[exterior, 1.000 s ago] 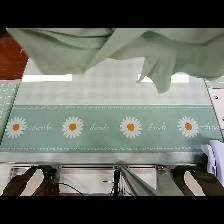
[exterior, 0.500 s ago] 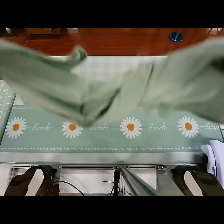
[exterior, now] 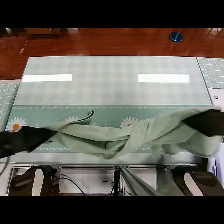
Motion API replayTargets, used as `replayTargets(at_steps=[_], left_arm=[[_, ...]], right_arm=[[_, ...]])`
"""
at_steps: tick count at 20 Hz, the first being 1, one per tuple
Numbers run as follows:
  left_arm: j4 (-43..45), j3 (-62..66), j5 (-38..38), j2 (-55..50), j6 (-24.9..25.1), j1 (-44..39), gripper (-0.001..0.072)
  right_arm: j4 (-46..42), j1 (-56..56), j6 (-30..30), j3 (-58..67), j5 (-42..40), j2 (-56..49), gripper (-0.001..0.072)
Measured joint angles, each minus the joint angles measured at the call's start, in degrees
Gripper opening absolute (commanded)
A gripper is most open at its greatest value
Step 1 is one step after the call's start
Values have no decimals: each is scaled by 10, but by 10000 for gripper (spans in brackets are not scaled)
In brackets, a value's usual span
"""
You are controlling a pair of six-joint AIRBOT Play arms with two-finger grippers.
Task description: Fold the shirts.
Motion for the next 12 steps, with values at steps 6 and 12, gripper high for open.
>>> replayTargets(at_steps=[6,12], left_arm=[[0,-233,200,-31,80,0,28],[-113,-278,389,-148,215,0,28]], right_arm=[[-12,68,-47,-157,-292,-136,32],[44,80,-70,-172,-568,-266,33]])
